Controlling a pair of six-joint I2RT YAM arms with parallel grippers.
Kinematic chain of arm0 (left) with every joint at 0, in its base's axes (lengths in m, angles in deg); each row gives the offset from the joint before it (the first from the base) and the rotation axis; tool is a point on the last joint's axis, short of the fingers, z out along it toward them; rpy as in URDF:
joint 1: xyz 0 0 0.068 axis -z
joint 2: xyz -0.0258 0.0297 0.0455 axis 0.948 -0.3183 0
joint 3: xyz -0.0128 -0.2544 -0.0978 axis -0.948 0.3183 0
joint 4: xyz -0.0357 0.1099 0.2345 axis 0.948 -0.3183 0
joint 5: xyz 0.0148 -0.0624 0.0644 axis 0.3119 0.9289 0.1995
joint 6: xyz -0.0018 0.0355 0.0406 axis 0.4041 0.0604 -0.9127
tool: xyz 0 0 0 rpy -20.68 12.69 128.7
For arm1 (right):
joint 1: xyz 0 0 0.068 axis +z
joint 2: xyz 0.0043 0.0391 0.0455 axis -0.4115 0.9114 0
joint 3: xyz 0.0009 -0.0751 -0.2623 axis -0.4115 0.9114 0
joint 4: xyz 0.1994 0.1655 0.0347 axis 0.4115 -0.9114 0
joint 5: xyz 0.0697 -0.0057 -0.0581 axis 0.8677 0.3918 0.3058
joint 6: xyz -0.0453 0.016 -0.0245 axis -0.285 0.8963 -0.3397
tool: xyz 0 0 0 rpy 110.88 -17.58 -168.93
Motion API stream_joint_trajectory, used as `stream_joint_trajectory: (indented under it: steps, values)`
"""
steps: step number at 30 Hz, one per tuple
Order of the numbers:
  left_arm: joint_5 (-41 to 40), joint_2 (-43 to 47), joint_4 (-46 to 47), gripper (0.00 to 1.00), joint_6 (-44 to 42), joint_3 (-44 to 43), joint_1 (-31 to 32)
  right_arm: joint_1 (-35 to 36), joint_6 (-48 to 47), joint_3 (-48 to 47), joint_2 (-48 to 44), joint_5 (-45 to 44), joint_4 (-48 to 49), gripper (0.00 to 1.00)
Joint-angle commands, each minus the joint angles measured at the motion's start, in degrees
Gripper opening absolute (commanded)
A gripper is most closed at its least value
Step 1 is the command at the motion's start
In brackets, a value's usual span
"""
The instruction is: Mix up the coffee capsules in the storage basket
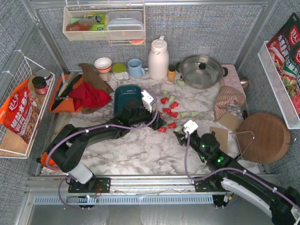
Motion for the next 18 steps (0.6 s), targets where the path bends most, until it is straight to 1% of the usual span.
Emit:
stream_joint_trajectory:
  steps: [1, 3, 7, 9, 14, 18]
  values:
    - [5.65, 0.37, 1.94, 0.88, 1.50, 0.09, 0.74, 0.16, -12.11, 2.89, -7.97, 6.12, 5.90, 0.29]
    - [7.39, 0.79, 3.40, 0.81, 3.07, -0.09, 0.92, 0.14, -14.30, 3.86, -11.35, 6.96, 3.49, 0.32]
    - [11.62, 0.47, 5.37, 0.77, 6.37, -1.56, 1.39, 0.10, -17.89, 5.86, -17.35, 9.51, 1.59, 0.33]
    - [13.98, -0.20, 6.04, 0.76, 8.06, -2.50, 1.89, 0.15, -19.14, 6.44, -18.80, 10.33, 0.80, 0.35]
    - [17.32, -1.51, 6.83, 0.75, 9.70, -4.57, 3.55, 0.21, -20.86, 6.82, -18.77, 11.15, 0.80, 0.36]
    - [19.31, -2.85, 7.04, 0.71, 9.08, -5.48, 5.20, 0.31, -21.15, 6.48, -17.04, 10.96, 2.56, 0.36]
